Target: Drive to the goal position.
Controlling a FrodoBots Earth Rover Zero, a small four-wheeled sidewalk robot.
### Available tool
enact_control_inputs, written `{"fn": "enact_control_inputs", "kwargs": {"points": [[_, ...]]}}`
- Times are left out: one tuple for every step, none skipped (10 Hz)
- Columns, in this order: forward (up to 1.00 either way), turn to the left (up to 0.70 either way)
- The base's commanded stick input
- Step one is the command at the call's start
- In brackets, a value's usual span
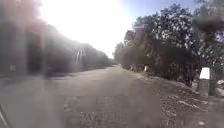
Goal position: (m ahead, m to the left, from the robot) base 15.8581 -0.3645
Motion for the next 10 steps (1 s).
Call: {"fn": "enact_control_inputs", "kwargs": {"points": [[1.0,0.0],[1.0,0.0],[1.0,0.0],[1.0,0.0],[1.0,0.0],[1.0,0.0],[1.0,0.0],[1.0,0.0],[1.0,0.02],[1.0,0.14]]}}
